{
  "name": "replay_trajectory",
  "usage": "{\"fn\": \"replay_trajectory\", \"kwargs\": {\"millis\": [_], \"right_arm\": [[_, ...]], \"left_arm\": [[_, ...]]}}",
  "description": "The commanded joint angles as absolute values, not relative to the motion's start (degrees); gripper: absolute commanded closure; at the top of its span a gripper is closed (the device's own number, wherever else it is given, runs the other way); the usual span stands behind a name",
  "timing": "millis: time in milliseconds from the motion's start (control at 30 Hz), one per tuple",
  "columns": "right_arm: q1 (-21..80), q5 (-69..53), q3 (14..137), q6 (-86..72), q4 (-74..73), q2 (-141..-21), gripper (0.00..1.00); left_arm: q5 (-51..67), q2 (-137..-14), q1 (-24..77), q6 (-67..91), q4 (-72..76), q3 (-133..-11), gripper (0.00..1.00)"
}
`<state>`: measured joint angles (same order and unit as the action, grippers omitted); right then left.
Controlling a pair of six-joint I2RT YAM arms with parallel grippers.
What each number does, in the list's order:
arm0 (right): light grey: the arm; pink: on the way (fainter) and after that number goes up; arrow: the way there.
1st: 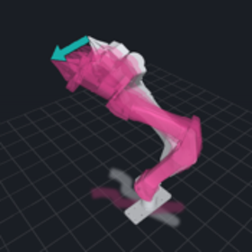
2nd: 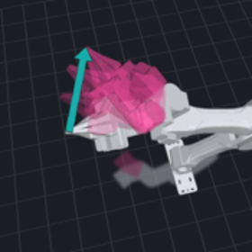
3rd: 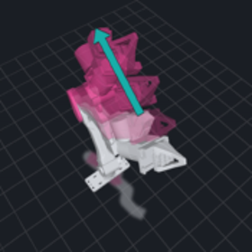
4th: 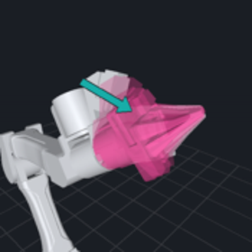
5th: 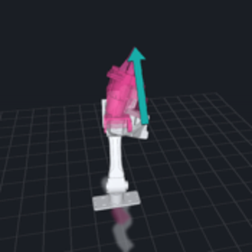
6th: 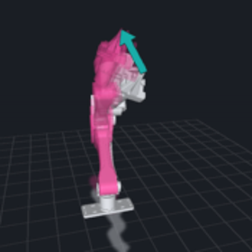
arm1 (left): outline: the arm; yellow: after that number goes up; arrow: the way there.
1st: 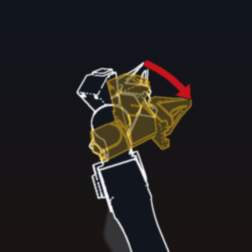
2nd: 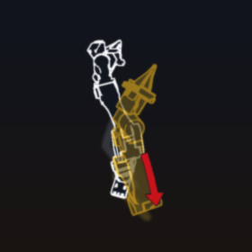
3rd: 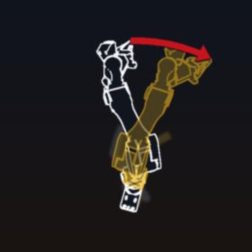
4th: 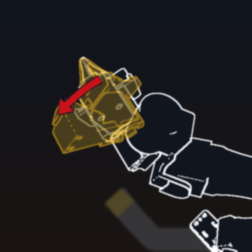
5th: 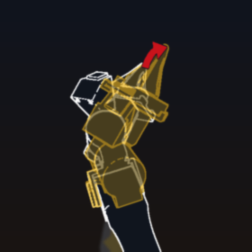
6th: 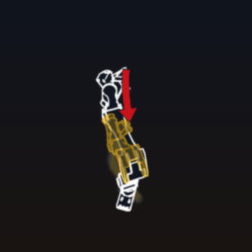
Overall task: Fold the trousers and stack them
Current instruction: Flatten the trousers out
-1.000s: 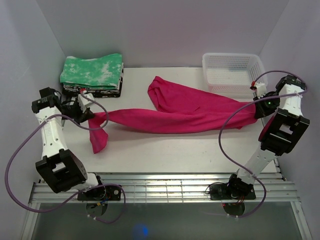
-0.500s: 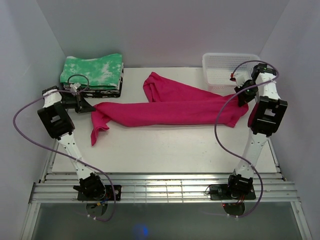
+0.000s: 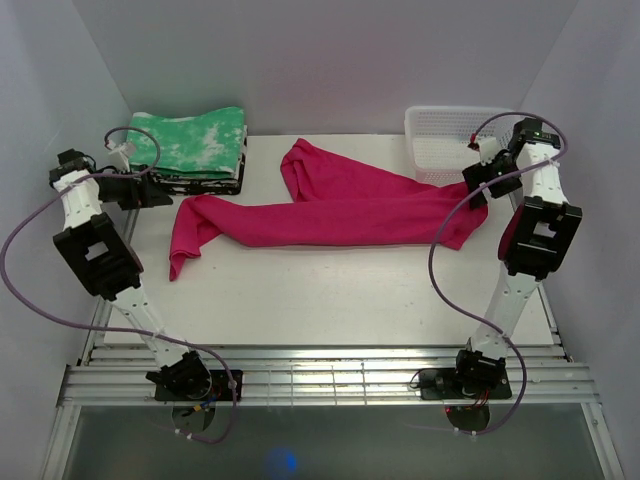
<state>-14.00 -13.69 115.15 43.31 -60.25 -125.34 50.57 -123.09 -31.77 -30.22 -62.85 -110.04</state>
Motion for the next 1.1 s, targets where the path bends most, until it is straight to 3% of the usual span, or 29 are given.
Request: {"fn": "replay_trajectory", "kwargs": {"millis": [0,333,500,633,833,1067], "right_arm": [[-16.34,-19.06,115.31,41.57,-63.96,-116.73,0.1],[-26.36,-29.78,97.32,43.16,-67.33,-110.83,0.12],[-27.33,-41.36,78.61,32.37,-52.33,-105.14,0.19],[-26.99,-44.82,63.74,17.87,-31.5,-99.41,0.35],[-25.66,-40.44,57.83,8.8,-19.17,-101.42,0.46],[-25.49,-35.86,55.98,1.86,-10.2,-103.97,0.47]], "left_arm": [[50.11,-110.59,-33.66,-41.72,-64.77,-105.4,0.02],[47.81,-97.04,-35.42,-59.5,-68.64,-81.4,0.02],[52.81,-94.31,-36.56,-59.94,-67.85,-75.07,0.02],[54.32,-92.55,-37.62,-56.97,-63.65,-71.46,0.02],[51.78,-93.51,-38.32,-50.81,-57.67,-71.45,0.02],[51.86,-95.36,-39.81,-47.46,-56.43,-72.6,0.02]]}}
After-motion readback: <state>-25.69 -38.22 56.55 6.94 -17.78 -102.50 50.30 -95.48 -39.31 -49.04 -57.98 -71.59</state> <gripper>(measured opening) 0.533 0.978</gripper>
